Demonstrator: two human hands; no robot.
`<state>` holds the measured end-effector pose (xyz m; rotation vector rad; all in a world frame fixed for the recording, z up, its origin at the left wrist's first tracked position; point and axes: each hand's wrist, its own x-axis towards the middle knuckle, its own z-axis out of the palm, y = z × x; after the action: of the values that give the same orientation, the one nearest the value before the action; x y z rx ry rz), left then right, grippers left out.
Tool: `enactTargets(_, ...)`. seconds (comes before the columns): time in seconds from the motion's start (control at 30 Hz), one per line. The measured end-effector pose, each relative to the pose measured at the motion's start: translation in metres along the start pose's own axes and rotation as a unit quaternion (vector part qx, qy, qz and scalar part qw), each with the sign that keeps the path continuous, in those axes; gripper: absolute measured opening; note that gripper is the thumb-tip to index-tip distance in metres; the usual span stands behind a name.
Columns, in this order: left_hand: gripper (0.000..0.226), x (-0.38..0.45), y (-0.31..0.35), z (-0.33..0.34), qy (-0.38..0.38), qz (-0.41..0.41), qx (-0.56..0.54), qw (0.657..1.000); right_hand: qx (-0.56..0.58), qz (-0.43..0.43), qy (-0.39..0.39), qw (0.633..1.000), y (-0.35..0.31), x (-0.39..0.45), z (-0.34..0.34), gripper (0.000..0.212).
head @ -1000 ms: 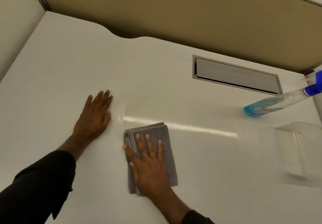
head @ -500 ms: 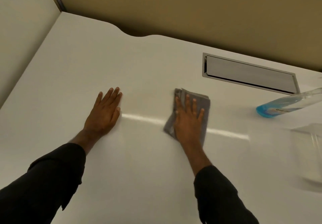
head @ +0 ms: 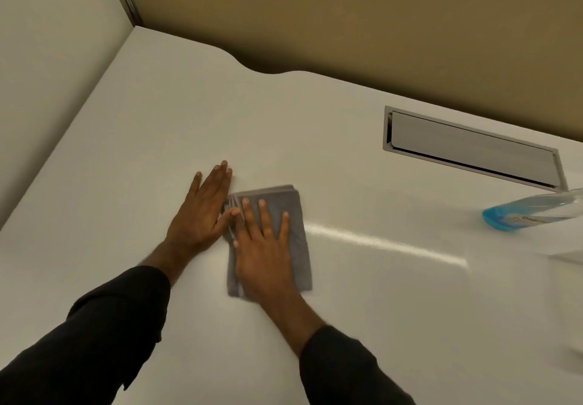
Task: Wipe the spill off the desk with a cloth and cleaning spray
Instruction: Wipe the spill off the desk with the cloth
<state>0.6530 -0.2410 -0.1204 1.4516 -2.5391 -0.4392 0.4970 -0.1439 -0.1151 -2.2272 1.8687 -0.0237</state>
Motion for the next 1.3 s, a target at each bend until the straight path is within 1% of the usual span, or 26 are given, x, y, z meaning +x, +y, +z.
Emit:
enactTargets(0.1,0.071,0.0,0.0,0.0,0.009,-0.006,-0.02,1.0,0.024,0.026,0.007,0.999,0.013,0.048,-0.012,0.07)
enactTargets(0.2,0.07,0.0,0.0,0.0,0.008,-0.006,-0.013,1.0,0.054,0.083,0.021,0.995,0.045,0.074,-0.023,0.065)
enactTargets(0.27,0.07,0.0,0.001,-0.001,0.004,-0.005,-0.004,1.0,0.065,0.133,0.035,0.988,0.076,0.077,-0.031,0.067)
enactTargets(0.33,0.071,-0.001,0.003,-0.002,0.003,-0.006,-0.002,1.0,0.062,0.184,0.051,0.98,0.115,0.069,-0.037,0.074)
enactTargets(0.37,0.071,-0.001,0.004,-0.002,0.003,-0.006,-0.003,1.0,0.061,0.214,0.057,0.973,0.135,0.06,-0.04,0.077)
enactTargets(0.4,0.072,-0.001,0.004,-0.002,0.003,-0.006,-0.003,1.0,0.059,0.247,0.065,0.965,0.155,0.047,-0.041,0.075)
enactTargets(0.47,0.072,-0.001,0.004,-0.003,0.004,-0.006,-0.002,1.0,0.049,0.31,0.083,0.946,0.186,0.015,-0.043,0.067)
enactTargets(0.53,0.073,-0.001,0.004,-0.003,0.004,-0.006,0.001,1.0,0.044,0.352,0.082,0.931,0.203,-0.024,-0.043,0.063)
enactTargets(0.6,0.074,-0.001,0.004,-0.003,0.004,-0.007,0.003,1.0,0.037,0.38,0.075,0.921,0.205,-0.068,-0.038,0.062)
enactTargets(0.67,0.074,0.0,0.003,-0.002,0.002,-0.007,0.005,1.0,0.037,0.404,0.086,0.91,0.198,-0.111,-0.032,0.061)
enactTargets(0.77,0.075,0.0,0.001,0.001,0.003,-0.006,0.012,1.0,0.042,0.429,0.097,0.897,0.191,-0.139,-0.027,0.059)
enactTargets(0.87,0.075,0.002,-0.001,0.002,0.004,-0.003,0.009,1.0,0.033,0.431,0.069,0.899,0.2,-0.111,-0.033,0.058)
enactTargets(0.93,0.076,0.002,-0.001,0.004,0.001,-0.003,0.013,1.0,0.032,0.427,0.067,0.901,0.209,-0.077,-0.039,0.059)
enactTargets(1.03,0.077,0.002,0.0,0.004,0.0,-0.007,0.022,1.0,0.029,0.391,0.073,0.917,0.206,-0.018,-0.046,0.06)
enactTargets(1.17,0.077,0.002,0.001,0.003,0.003,-0.006,0.02,1.0,0.02,0.296,0.065,0.953,0.17,0.055,-0.048,0.062)
enactTargets(1.23,0.076,0.002,0.001,0.003,0.007,-0.006,0.015,1.0,0.018,0.226,0.054,0.973,0.141,0.081,-0.044,0.065)
enactTargets(1.3,0.075,0.002,0.001,0.002,0.012,-0.006,0.01,1.0,0.0,0.138,0.045,0.989,0.105,0.093,-0.039,0.065)
